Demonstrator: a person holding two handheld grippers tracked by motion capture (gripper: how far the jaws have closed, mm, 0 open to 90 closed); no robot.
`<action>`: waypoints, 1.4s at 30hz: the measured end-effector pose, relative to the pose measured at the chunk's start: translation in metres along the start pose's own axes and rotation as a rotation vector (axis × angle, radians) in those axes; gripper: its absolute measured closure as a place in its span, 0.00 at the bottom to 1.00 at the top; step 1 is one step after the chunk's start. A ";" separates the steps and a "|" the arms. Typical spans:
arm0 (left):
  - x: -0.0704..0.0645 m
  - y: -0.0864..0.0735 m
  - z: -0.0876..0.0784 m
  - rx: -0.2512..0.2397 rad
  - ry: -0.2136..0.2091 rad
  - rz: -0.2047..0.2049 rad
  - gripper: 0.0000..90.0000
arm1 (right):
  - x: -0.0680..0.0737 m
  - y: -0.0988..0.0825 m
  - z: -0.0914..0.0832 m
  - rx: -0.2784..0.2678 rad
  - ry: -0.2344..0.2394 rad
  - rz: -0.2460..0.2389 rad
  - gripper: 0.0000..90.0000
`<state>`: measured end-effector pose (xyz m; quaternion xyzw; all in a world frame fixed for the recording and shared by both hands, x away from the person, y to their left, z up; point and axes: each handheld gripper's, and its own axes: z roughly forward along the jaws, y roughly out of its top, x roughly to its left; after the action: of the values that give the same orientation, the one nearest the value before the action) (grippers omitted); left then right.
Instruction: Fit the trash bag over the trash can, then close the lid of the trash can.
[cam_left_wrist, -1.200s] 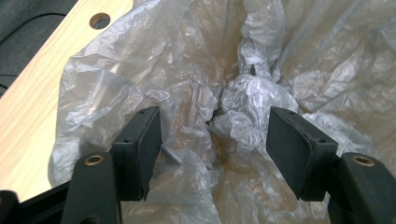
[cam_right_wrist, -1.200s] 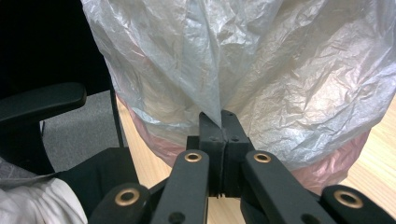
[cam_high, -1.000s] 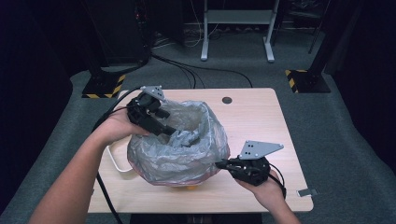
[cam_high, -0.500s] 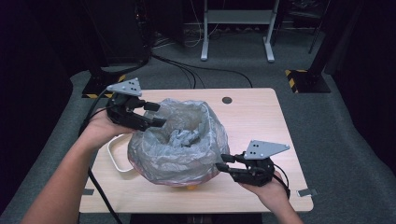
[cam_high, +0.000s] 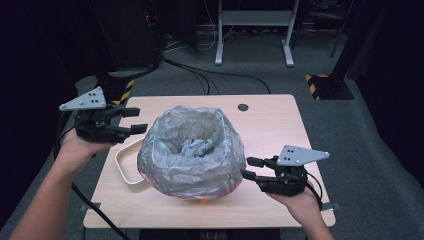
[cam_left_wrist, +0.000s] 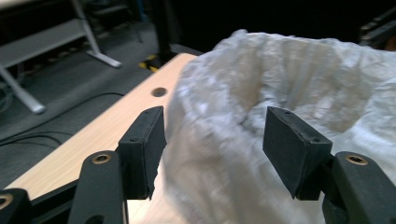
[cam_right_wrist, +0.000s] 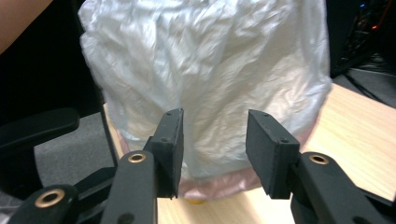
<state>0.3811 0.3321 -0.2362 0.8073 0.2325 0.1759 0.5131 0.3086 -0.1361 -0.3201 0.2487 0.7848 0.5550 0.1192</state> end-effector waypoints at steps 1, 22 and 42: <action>0.002 -0.004 -0.004 -0.013 0.003 -0.010 0.42 | -0.001 0.000 -0.001 -0.002 -0.003 0.000 0.61; 0.012 -0.103 -0.015 -0.039 0.077 -0.143 0.30 | -0.024 -0.006 0.007 0.003 -0.115 -0.003 0.53; -0.003 -0.184 0.034 0.039 0.096 -0.139 0.44 | -0.034 -0.005 0.001 -0.024 -0.166 -0.005 0.51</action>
<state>0.3610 0.3723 -0.4178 0.7895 0.3158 0.1738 0.4967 0.3367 -0.1543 -0.3280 0.2904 0.7662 0.5416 0.1880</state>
